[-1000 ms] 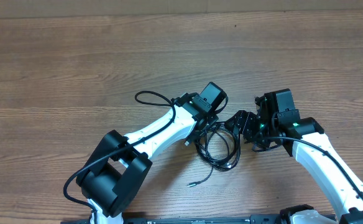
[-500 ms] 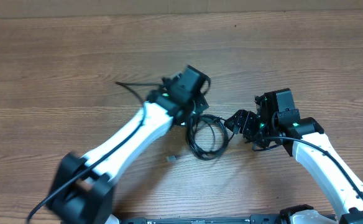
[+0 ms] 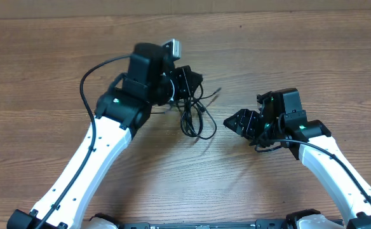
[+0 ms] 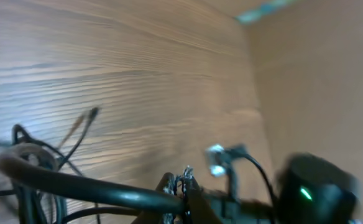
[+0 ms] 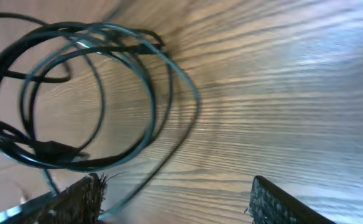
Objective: Untangle cables
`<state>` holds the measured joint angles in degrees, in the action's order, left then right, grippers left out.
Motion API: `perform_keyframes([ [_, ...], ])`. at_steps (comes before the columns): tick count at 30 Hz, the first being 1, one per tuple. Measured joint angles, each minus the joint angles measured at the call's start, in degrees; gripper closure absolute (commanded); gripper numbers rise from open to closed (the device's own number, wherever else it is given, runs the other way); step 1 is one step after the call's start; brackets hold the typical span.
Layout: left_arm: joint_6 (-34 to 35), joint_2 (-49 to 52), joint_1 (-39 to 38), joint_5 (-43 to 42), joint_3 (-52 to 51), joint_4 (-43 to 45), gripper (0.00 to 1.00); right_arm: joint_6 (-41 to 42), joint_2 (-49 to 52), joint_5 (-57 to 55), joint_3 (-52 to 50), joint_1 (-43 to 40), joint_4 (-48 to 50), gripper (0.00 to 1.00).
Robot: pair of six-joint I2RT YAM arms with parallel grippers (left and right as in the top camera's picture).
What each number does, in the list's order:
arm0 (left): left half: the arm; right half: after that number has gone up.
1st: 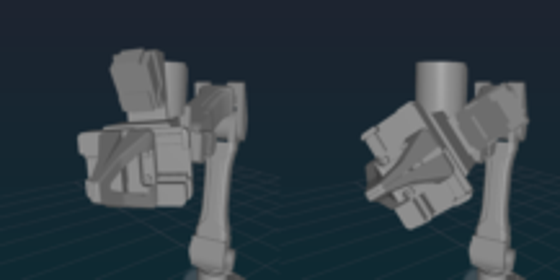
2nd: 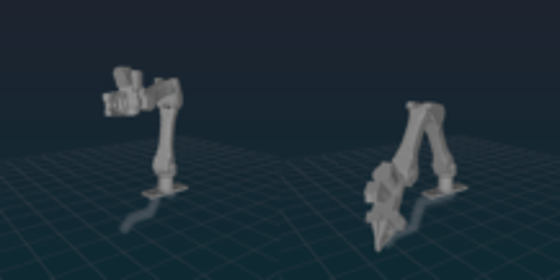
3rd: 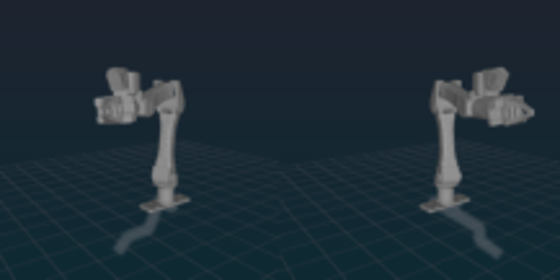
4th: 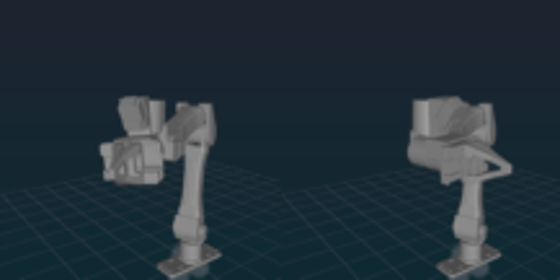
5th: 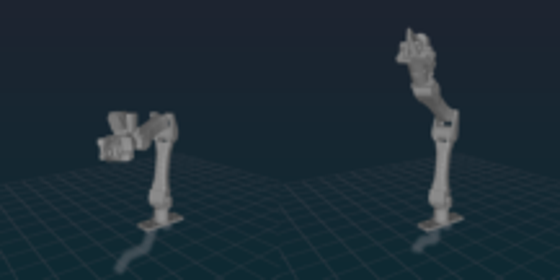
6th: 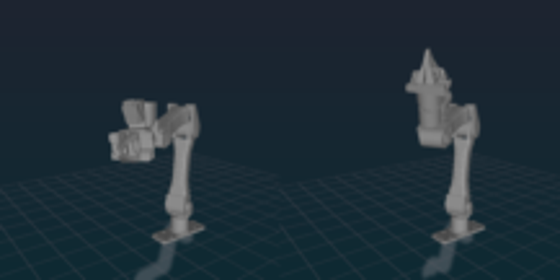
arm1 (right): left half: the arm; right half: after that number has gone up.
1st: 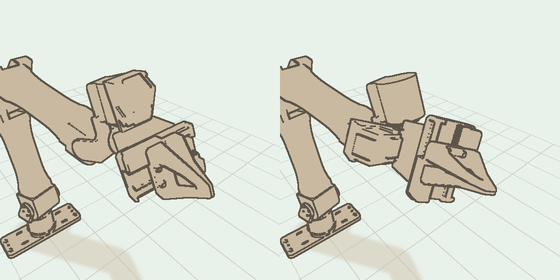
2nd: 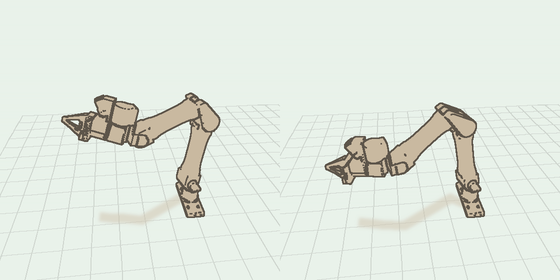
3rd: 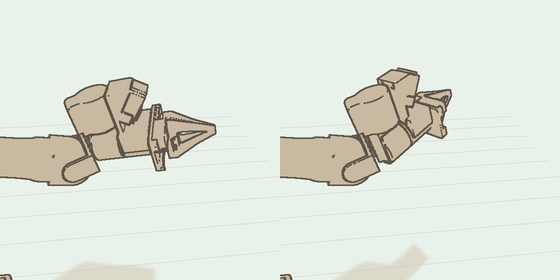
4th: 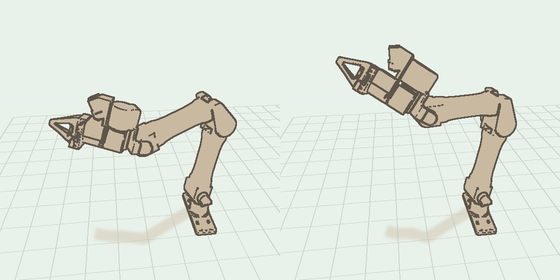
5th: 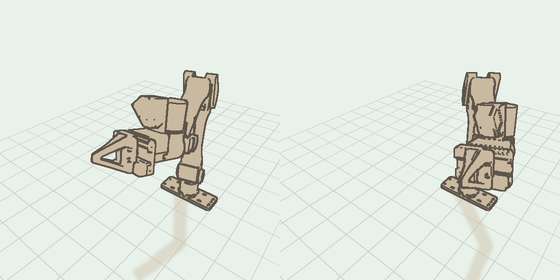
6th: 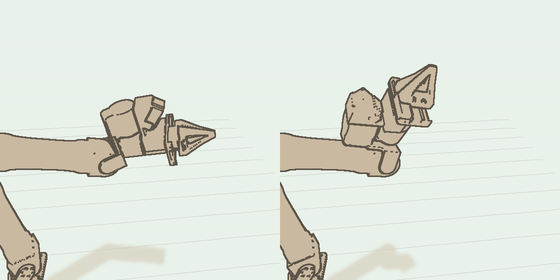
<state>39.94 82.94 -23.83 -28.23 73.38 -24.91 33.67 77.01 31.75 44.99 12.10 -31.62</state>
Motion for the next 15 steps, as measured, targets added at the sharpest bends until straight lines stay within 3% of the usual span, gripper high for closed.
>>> perform_keyframes([
  [6, 0.02, 0.00, 1.57, -6.40, -0.02, -1.57, 0.96, -4.11, 0.00, 6.86, 0.00, 3.96, 9.44, 0.21],
  [15, 8.09, 0.00, 1.77, -10.21, -0.02, -1.86, 0.96, -6.34, 0.00, 5.27, 0.00, 11.02, 21.44, 0.33],
])
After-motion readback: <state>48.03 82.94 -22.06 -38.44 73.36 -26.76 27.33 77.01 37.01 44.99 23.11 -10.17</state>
